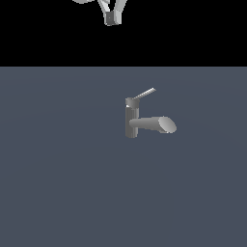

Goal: Turn on the faucet by rotating a designated handle.

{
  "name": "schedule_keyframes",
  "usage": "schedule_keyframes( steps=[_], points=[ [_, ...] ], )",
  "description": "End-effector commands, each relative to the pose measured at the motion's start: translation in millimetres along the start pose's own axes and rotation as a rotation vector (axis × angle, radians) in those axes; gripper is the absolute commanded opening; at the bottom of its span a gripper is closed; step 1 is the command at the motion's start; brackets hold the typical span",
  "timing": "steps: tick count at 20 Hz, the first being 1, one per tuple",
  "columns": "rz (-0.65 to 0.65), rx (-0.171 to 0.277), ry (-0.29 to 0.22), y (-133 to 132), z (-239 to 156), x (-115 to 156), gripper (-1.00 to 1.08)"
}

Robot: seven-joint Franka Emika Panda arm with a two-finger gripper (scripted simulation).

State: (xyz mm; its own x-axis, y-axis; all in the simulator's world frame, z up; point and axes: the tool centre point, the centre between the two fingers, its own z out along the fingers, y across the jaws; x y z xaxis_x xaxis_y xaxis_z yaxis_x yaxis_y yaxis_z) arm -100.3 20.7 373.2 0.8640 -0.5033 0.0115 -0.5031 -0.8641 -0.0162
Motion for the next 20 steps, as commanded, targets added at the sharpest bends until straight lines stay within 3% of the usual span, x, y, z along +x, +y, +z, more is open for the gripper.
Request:
schedule_keyframes(
  steps=[1, 20],
  points=[
    [0.056, 0.000, 0.000, -7.7, 13.8, 16.1, -1.00],
    [0.475, -0.012, -0.002, -30.5, 116.6, 149.3, -1.00]
  ],
)
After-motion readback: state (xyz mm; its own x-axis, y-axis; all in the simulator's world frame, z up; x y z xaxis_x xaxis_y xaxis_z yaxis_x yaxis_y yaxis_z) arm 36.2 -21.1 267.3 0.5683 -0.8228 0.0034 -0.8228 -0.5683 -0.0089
